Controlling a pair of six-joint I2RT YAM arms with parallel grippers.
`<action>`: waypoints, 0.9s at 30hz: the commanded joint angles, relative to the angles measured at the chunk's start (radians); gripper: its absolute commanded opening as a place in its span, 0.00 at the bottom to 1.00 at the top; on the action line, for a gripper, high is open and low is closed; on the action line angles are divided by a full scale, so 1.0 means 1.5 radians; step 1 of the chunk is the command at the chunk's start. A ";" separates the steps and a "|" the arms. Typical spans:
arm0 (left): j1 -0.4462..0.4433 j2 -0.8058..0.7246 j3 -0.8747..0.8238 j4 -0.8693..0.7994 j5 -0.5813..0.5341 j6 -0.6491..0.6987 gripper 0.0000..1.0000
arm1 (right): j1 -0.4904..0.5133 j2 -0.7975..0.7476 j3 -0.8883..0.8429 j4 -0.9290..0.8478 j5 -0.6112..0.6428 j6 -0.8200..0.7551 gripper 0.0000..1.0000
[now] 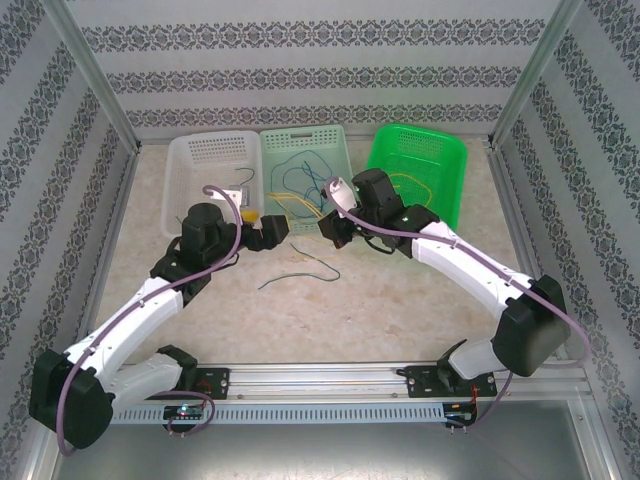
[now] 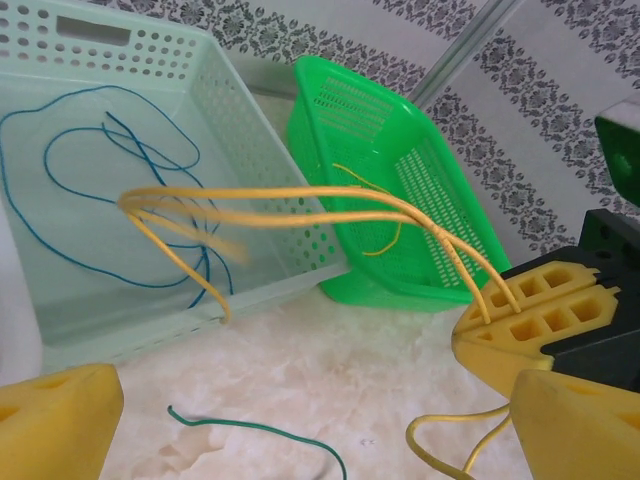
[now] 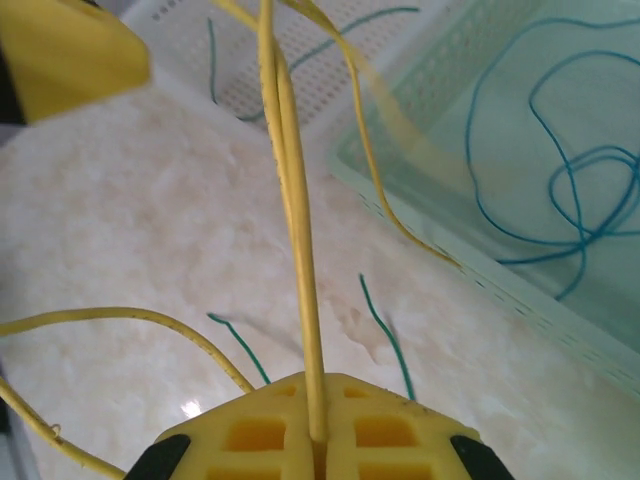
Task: Untangle the cables
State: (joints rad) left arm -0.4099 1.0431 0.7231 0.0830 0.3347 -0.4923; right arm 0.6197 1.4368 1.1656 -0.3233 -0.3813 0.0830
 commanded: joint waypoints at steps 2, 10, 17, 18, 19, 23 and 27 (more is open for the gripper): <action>0.007 0.020 -0.010 0.074 0.029 -0.036 1.00 | 0.011 -0.012 -0.028 0.089 -0.054 0.072 0.00; 0.006 0.054 0.001 0.127 0.055 -0.058 1.00 | 0.055 -0.009 -0.061 0.155 -0.042 0.117 0.00; 0.003 0.113 0.033 0.140 0.112 -0.069 0.77 | 0.083 0.000 -0.052 0.166 -0.018 0.120 0.00; 0.003 0.118 0.034 0.143 0.115 -0.071 0.70 | 0.085 0.000 -0.051 0.167 -0.017 0.121 0.00; 0.003 0.121 0.031 0.150 0.112 -0.074 0.62 | 0.085 -0.001 -0.052 0.168 -0.016 0.121 0.01; 0.003 0.116 0.024 0.168 0.101 -0.079 0.34 | 0.086 -0.010 -0.063 0.159 -0.008 0.120 0.03; 0.003 0.113 0.023 0.171 0.102 -0.077 0.16 | 0.085 -0.023 -0.082 0.161 0.009 0.127 0.07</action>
State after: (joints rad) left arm -0.4114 1.2175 0.7475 0.3115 0.5076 -0.6147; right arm 0.7376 1.4368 1.0611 -0.1211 -0.3832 0.2634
